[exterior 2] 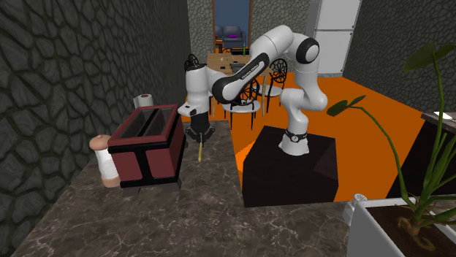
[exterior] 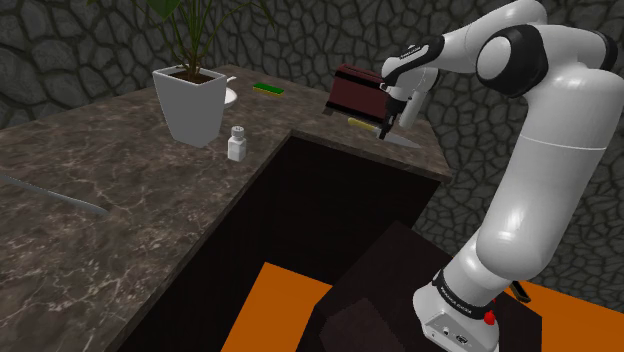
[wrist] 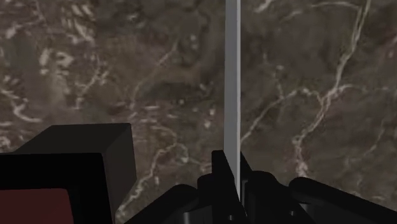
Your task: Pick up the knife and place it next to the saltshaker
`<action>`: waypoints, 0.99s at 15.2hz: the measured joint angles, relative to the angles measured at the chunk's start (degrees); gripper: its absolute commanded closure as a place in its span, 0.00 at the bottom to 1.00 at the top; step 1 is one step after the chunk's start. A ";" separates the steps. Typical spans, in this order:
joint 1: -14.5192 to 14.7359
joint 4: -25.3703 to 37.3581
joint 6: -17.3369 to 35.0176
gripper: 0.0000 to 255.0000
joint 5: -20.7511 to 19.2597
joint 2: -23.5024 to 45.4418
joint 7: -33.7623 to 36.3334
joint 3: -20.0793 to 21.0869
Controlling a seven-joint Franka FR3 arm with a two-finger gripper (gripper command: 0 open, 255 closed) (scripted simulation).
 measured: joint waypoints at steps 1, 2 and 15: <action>0.04 0.22 -0.36 1.00 -0.14 -0.15 0.11 -0.04; 0.08 0.49 -0.77 1.00 -0.28 -0.33 0.21 -0.09; 0.50 6.83 -9.61 1.00 -2.81 -3.50 1.91 -0.92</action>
